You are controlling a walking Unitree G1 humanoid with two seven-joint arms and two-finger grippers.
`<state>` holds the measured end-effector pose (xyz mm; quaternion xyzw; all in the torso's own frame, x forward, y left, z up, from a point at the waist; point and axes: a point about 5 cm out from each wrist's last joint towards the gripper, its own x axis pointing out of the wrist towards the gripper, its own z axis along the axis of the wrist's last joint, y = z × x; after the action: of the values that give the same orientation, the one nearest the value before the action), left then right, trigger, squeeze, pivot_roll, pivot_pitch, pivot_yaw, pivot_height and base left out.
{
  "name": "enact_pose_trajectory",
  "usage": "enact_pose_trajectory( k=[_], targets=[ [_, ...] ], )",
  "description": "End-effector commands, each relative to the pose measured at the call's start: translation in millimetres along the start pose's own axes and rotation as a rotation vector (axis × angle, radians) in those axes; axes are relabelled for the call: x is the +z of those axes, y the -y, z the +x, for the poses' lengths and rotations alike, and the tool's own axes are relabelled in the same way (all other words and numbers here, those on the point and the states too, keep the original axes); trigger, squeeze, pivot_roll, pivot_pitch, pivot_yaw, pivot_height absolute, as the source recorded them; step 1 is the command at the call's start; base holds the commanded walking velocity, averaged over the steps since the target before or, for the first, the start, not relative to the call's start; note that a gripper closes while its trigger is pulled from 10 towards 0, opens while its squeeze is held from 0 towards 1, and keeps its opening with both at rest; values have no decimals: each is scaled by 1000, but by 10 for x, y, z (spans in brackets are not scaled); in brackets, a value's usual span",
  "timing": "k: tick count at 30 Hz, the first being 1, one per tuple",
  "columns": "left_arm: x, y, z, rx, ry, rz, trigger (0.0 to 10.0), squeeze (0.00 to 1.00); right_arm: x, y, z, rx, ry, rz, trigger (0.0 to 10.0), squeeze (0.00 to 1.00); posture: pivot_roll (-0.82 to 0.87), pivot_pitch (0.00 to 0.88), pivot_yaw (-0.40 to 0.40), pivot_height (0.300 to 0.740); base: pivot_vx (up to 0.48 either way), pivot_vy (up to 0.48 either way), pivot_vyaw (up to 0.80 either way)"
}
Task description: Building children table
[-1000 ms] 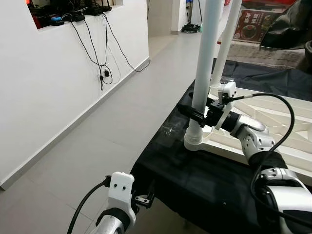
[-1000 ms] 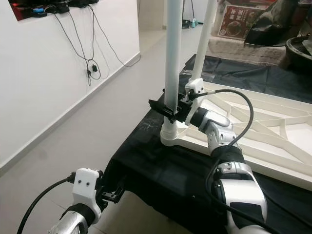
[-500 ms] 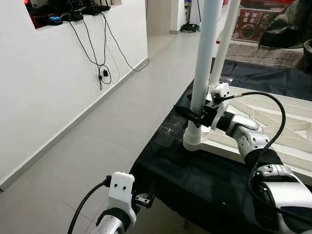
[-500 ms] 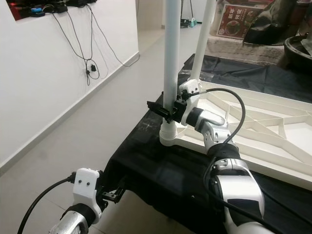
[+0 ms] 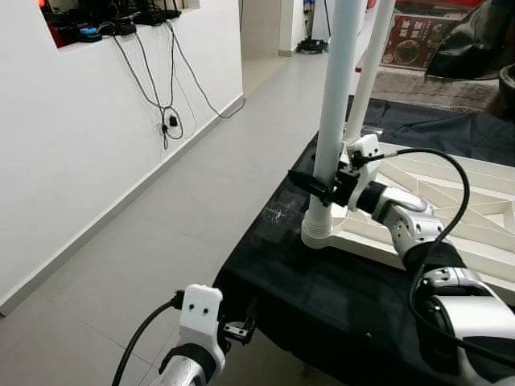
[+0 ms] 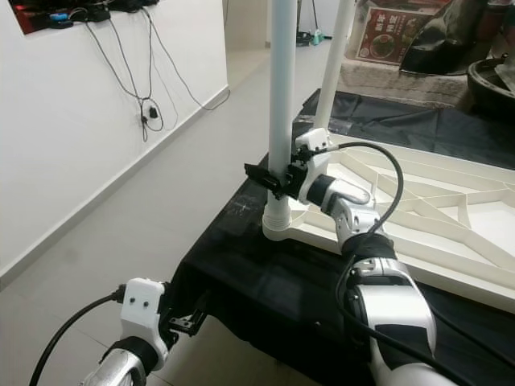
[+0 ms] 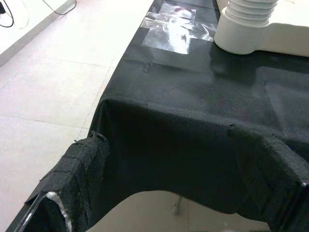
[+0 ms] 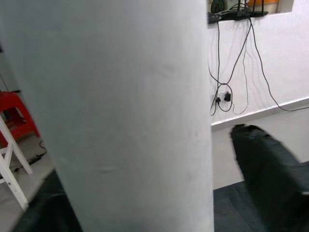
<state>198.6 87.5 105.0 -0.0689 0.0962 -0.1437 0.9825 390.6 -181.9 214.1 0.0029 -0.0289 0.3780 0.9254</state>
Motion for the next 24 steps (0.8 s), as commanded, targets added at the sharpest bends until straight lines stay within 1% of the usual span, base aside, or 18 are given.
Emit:
enact_pose_trajectory(
  k=[1, 2, 15, 20, 24],
  targets=[
    [-38, -7, -16, 10, -16, 3, 10000, 0, 5, -6, 23, 2, -4, -9, 10000, 0, -49, 52, 6, 740, 0, 0, 0],
    [-44, -7, -21, 10, -18, 3, 10000, 0, -12, -16, 26, 6, 0, -1, 0, 0, -49, 50, 10, 740, 0, 0, 0],
    [-47, -13, -25, 8, -21, 5, 10000, 0, -56, -57, 20, 38, 6, -7, 0, 0, -47, 47, 10, 740, 0, 0, 0],
    [-42, -15, -23, 9, -21, 5, 10000, 0, -113, -93, -26, 88, 9, -1, 0, 0, -46, 49, 8, 740, 0, 0, 0],
    [-41, -15, -24, 9, -21, 4, 10000, 0, -143, -101, -57, 102, 7, -8, 0, 0, -45, 56, 10, 740, 0, 0, 0]
  ],
)
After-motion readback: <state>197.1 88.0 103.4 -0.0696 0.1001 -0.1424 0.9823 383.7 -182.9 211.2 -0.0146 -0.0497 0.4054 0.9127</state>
